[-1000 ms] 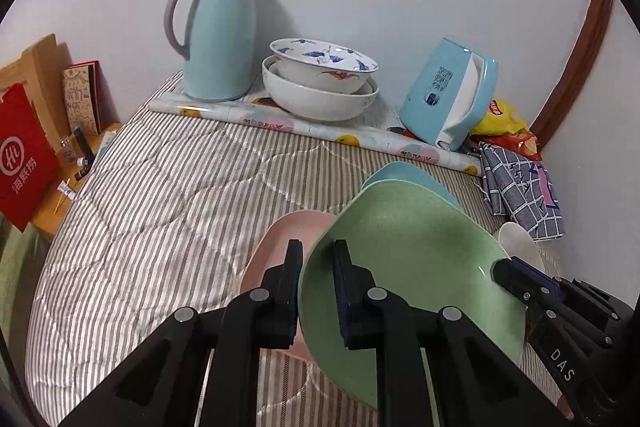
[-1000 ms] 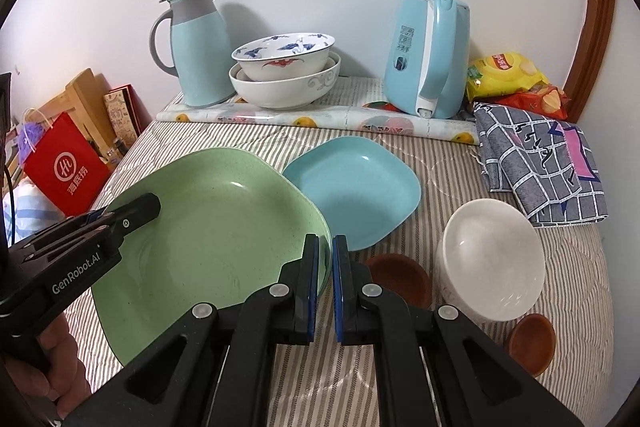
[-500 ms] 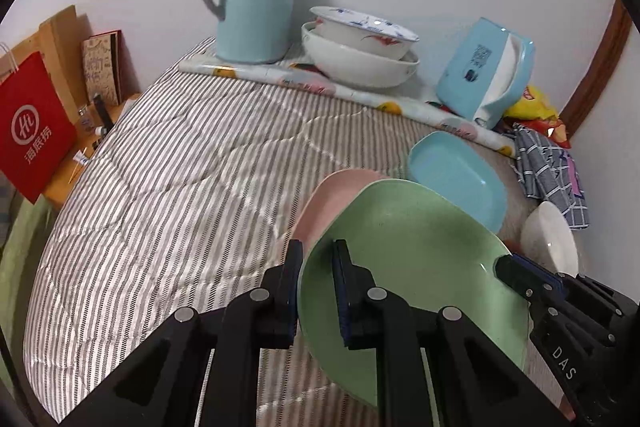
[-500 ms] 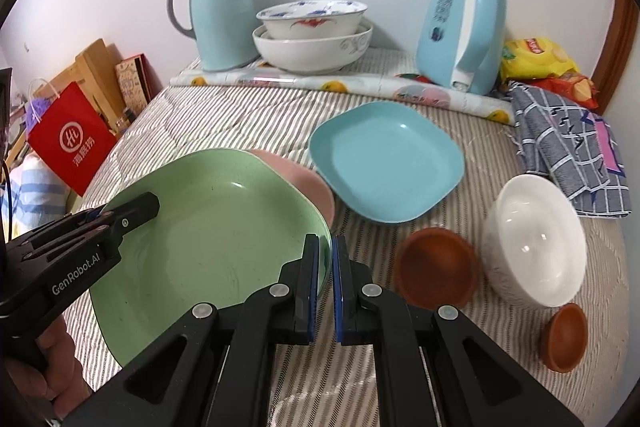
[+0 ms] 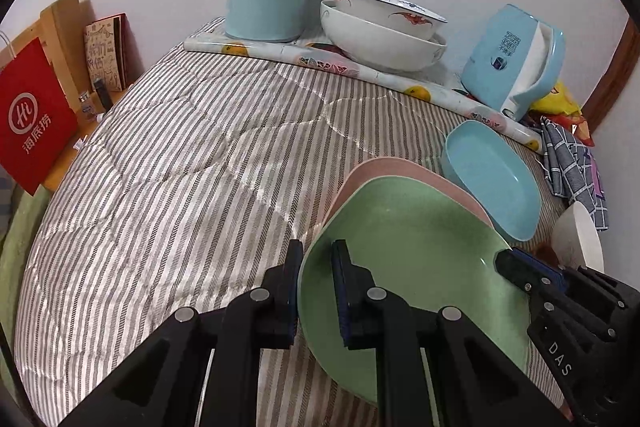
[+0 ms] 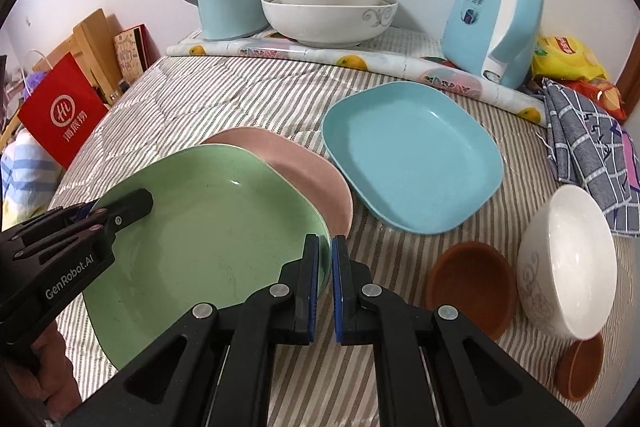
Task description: Organize plates and bowls
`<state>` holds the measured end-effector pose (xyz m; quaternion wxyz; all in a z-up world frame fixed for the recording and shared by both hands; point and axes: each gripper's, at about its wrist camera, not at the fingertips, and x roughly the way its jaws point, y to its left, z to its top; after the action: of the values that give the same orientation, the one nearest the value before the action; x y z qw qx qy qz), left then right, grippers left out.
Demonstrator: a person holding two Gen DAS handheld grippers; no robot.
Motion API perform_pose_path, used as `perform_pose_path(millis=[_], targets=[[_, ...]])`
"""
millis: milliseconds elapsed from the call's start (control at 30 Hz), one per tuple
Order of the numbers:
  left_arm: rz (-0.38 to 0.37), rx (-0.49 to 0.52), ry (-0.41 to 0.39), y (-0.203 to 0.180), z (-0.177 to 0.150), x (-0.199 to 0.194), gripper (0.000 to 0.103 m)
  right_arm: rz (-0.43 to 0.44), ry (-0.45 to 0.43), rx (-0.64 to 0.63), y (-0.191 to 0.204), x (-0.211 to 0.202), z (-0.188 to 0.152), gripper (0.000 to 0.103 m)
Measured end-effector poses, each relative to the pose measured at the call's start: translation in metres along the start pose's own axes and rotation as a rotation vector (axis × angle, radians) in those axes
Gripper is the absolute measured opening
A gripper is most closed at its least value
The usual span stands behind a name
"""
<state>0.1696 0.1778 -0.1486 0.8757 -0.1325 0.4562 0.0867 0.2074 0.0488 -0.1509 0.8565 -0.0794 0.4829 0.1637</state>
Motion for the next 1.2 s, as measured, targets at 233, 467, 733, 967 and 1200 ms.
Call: perform_pose_path(millis=[233, 467, 733, 967, 1200], targets=[[0.017, 0.016, -0.008, -0.007, 0.002, 0.010, 0.014, -0.010, -0.007, -0.033, 0.001, 0.013, 0.011, 0.006], [0.018, 0.015, 0.011, -0.005, 0.001, 0.020, 0.014, -0.029, -0.011, -0.050, 0.000, 0.016, 0.016, 0.006], [0.035, -0.004, 0.038, -0.006, -0.002, 0.021, 0.023, -0.001, 0.014, -0.005, -0.012, 0.009, 0.006, 0.014], [0.044, -0.003, -0.002, -0.009, -0.001, 0.000, 0.033, 0.016, 0.006, 0.039, -0.022, -0.007, -0.006, 0.036], [0.008, 0.016, -0.022, -0.028, 0.003, -0.019, 0.033, 0.005, -0.031, 0.078, -0.044, -0.037, -0.011, 0.064]])
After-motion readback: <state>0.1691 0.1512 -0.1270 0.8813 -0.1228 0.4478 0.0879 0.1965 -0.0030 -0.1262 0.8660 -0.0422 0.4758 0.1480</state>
